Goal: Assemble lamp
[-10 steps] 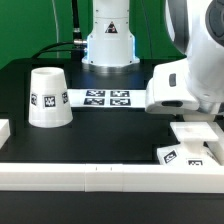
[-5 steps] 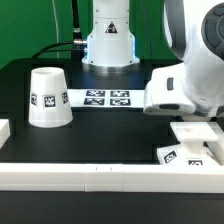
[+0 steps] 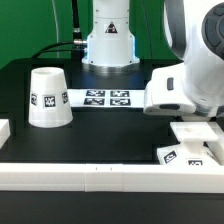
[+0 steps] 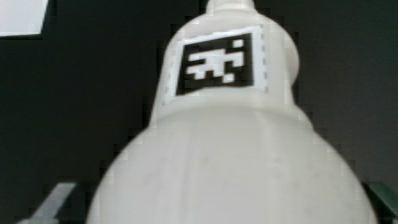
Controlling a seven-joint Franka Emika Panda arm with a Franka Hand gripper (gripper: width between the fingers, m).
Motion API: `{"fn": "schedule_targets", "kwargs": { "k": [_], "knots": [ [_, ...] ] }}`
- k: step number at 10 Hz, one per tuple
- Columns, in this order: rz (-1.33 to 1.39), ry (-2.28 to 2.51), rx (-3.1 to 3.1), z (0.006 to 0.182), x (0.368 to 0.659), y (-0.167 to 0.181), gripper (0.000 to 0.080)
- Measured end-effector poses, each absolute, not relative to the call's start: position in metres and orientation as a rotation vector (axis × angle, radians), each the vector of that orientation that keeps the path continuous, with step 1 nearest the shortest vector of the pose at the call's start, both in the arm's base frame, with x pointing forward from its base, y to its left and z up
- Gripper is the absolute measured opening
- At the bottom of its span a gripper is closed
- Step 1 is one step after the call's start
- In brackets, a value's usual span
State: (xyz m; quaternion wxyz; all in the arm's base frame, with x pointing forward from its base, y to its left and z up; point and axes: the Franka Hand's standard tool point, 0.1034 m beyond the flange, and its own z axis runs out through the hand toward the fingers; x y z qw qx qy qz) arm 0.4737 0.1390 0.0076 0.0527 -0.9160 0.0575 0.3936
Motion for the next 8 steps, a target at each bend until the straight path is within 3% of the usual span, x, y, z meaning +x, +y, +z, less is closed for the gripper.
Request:
{"fn": "schedule_targets", "kwargs": {
  "k": [2,6,8],
  "knots": [
    [1.134,0.093,-2.789,0.023,0.488,0.133,0.0574],
    [1.021,-0.038,-2.785,0.083,0.532,0.11,0.0576],
    [0.999,-0.035,-2.79,0.08,0.545,0.111,0.0576]
  ]
}}
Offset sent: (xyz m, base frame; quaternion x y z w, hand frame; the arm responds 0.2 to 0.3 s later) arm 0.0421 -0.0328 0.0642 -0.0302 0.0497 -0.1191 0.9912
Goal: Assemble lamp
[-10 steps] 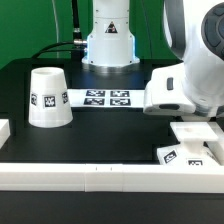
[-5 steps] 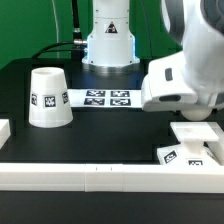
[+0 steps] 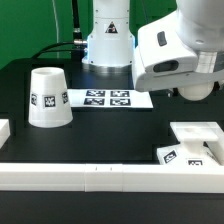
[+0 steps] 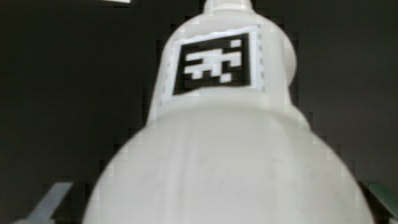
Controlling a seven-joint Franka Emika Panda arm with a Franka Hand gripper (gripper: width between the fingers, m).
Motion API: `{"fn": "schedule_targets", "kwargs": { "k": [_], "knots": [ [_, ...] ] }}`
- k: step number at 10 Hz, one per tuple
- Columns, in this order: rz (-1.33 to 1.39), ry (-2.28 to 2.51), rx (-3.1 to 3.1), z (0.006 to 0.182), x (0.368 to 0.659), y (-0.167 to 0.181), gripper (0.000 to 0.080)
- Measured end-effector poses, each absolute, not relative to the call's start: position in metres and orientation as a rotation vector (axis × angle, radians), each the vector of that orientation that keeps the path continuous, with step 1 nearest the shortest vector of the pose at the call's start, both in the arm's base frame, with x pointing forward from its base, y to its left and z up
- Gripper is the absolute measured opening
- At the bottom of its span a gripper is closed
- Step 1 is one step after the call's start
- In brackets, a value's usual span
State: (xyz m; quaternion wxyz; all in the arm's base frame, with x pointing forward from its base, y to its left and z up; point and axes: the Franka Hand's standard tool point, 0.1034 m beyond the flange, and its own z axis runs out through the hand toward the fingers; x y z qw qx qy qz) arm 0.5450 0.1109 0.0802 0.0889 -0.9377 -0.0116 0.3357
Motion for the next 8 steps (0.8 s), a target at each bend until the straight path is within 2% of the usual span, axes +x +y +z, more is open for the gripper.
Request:
{"fn": "schedule_targets", "kwargs": {
  "k": [2,3,4,6,7,8],
  "knots": [
    [0.999,-0.034,-2.79,0.08,0.545,0.111,0.0576],
    [0.867,-0.022,-2.834,0.078,0.557,0.111,0.0576],
    [0.751,-0.049,-2.863,0.083,0.561,0.109,0.0576],
    [0.504,-0.133,-2.905,0.114,0.58,0.096,0.0576],
    [0.463,-0.153,-2.909,0.128,0.583,0.091,0.0576],
    [0.366,-0.146,-2.926,0.136,0.596,0.091,0.0576]
  ]
}}
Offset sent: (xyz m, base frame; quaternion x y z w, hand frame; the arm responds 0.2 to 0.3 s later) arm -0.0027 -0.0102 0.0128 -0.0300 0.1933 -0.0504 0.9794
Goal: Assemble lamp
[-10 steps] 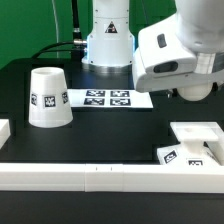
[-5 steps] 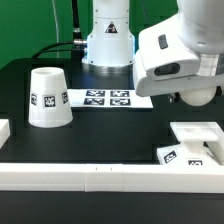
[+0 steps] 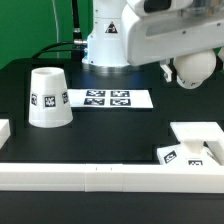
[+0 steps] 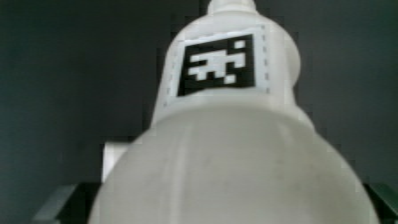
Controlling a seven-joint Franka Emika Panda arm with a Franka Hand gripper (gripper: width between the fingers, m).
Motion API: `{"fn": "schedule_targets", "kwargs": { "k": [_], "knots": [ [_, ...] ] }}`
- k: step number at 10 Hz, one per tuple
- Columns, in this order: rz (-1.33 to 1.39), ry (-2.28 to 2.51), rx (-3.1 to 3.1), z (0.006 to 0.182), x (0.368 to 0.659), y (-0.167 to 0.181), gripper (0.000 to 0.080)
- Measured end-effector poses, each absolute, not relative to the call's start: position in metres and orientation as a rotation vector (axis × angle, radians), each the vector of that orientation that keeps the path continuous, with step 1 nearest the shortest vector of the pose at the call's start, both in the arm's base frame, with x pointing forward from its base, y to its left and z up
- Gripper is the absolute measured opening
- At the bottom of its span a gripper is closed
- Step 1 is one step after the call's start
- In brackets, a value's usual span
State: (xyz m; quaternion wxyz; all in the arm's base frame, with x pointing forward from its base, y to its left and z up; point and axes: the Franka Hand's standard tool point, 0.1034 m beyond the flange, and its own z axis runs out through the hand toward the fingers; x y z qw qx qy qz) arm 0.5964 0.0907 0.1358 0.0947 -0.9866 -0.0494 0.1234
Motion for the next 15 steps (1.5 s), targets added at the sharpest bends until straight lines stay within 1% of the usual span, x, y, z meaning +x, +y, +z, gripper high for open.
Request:
{"fn": "schedule_targets", "kwargs": {
  "k": [2,3,4,5,6,7,9,10,11,13,15],
  "knots": [
    [0.155,-0.121,-2.963,0.13,0.602,0.088,0.0576],
    [0.043,-0.11,-2.979,0.131,0.605,0.085,0.0576],
    [-0.013,-0.107,-2.987,0.129,0.605,0.083,0.0576],
    [-0.149,-0.159,-3.003,0.129,0.612,0.079,0.0576],
    [-0.238,-0.194,-3.009,0.133,0.614,0.074,0.0576],
    [-0.374,-0.223,-3.014,0.141,0.62,0.071,0.0576],
    [-0.548,-0.239,-3.007,0.153,0.629,0.066,0.0576],
    [-0.677,-0.238,-3.0,0.153,0.631,0.062,0.0576],
    [-0.68,-0.236,-3.003,0.148,0.627,0.06,0.0576],
    [-0.664,-0.237,-3.004,0.148,0.627,0.061,0.0576],
    [-0.679,-0.351,-3.013,0.15,0.631,0.068,0.0576]
  ]
}}
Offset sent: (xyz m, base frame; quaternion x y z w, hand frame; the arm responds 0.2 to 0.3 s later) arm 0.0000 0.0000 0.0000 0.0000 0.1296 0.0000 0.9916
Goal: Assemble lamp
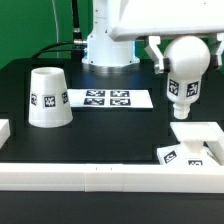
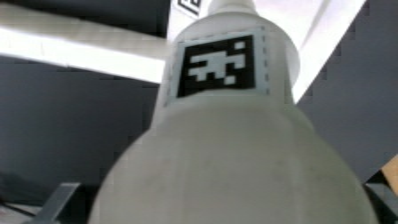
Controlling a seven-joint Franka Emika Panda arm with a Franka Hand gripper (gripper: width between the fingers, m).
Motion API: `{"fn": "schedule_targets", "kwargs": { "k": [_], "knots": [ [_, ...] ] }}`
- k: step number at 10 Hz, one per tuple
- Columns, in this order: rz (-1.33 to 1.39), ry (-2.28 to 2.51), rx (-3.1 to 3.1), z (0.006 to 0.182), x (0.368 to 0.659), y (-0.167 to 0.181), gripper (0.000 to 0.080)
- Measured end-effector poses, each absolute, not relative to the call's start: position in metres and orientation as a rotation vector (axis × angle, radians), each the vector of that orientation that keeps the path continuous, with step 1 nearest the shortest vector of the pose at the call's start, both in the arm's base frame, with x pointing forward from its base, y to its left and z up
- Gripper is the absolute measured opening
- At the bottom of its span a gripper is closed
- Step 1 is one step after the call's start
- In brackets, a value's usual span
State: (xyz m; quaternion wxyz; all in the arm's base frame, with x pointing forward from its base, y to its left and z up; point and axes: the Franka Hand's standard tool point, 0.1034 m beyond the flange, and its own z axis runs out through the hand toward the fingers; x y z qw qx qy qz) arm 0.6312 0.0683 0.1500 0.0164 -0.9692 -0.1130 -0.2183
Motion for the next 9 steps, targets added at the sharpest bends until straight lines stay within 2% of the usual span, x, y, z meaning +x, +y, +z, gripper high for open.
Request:
{"fn": "schedule_targets", "kwargs": {
  "k": [7,9],
  "knots": [
    [-0.707,-0.419,-3.011,0.148,0.64,0.075,0.0576],
    [-0.863,-0.442,-2.987,0.15,0.651,0.072,0.0576]
  ]
}}
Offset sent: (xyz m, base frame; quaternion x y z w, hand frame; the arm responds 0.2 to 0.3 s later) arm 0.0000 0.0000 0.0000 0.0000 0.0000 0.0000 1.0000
